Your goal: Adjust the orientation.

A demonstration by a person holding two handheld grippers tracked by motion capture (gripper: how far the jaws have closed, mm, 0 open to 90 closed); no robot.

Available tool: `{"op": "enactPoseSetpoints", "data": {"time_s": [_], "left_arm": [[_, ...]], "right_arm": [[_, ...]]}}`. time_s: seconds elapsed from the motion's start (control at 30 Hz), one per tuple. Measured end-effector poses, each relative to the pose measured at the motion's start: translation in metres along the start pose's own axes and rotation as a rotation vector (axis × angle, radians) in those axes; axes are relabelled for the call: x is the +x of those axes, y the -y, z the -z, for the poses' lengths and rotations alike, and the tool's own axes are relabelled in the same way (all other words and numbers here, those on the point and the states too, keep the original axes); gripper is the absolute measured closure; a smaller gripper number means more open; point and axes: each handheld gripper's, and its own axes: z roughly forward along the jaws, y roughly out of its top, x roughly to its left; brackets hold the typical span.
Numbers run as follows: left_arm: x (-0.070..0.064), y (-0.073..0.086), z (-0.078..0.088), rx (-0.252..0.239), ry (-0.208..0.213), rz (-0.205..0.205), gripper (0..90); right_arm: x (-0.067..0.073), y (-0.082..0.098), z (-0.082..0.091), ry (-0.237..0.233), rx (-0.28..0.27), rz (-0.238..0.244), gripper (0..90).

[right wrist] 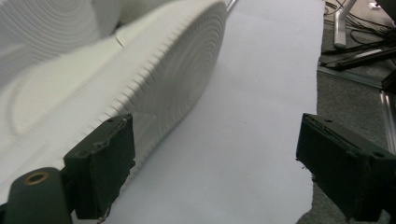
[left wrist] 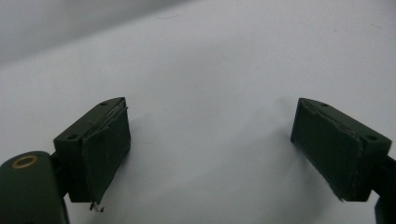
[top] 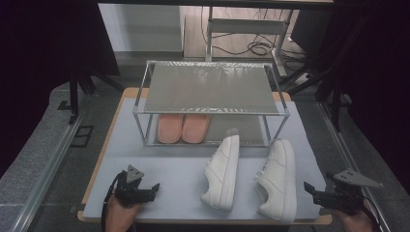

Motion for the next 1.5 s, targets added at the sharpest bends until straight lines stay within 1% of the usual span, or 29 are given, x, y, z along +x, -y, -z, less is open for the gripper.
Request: {"op": "enactPoseSetpoints", "data": {"time_s": [0.1,0.17,0.23,0.3,0.5,0.57,0.6,0.67,0.73,0.87,0.97,1.07,1.1,1.13,1.37,1.5], "left_arm": [[0.0,0.0,0.0,-0.001,0.0,0.0,12.2],[0.0,0.0,0.0,-0.001,0.0,-0.001,12.2],[0.0,0.0,0.0,-0.001,-0.001,-0.001,12.4],[0.0,0.0,0.0,-0.002,0.0,0.002,12.5],[0.0,0.0,0.0,-0.003,-0.001,0.0,12.5],[0.0,0.0,0.0,-0.004,-0.001,0.001,12.6],[0.0,0.0,0.0,-0.004,0.0,0.001,12.6],[0.0,0.0,0.0,-0.004,0.0,0.003,12.6],[0.0,0.0,0.0,-0.004,0.001,0.004,12.7],[0.001,0.0,0.0,-0.004,0.001,0.005,12.9],[0.001,0.0,0.0,-0.005,0.001,0.005,12.9],[0.0,0.001,0.0,-0.008,0.0,0.008,12.9],[0.0,0.001,0.0,-0.007,0.0,0.007,13.0],[0.0,0.0,0.0,-0.008,-0.001,0.005,13.0],[0.0,0.001,0.0,-0.008,-0.001,0.005,13.0],[0.0,0.001,0.0,-0.009,-0.002,0.005,13.0]], "right_arm": [[0.004,-0.006,0.003,-0.034,-0.005,-0.014,12.1],[0.01,-0.011,0.003,-0.052,-0.011,-0.006,8.1],[0.016,-0.014,0.002,-0.083,-0.014,0.0,2.4],[0.022,-0.018,0.0,-0.115,-0.016,0.004,0.0],[0.043,-0.03,-0.008,-0.201,0.019,0.042,0.0],[0.049,-0.032,-0.011,-0.217,0.026,0.055,0.0],[0.054,-0.033,-0.013,-0.217,0.03,0.061,0.9],[0.059,-0.035,-0.015,-0.218,0.032,0.069,4.0],[0.064,-0.037,-0.017,-0.231,0.029,0.065,10.2],[0.071,-0.042,-0.021,-0.279,0.025,0.063,22.4],[0.077,-0.045,-0.024,-0.314,0.014,0.069,28.8],[0.082,-0.049,-0.027,-0.352,0.023,0.084,35.9],[0.084,-0.051,-0.029,-0.368,0.03,0.087,37.3],[0.086,-0.052,-0.031,-0.375,0.032,0.087,37.9],[0.094,-0.058,-0.041,-0.412,0.029,0.091,48.9],[0.102,-0.063,-0.046,-0.439,0.039,0.107,55.8]]}}
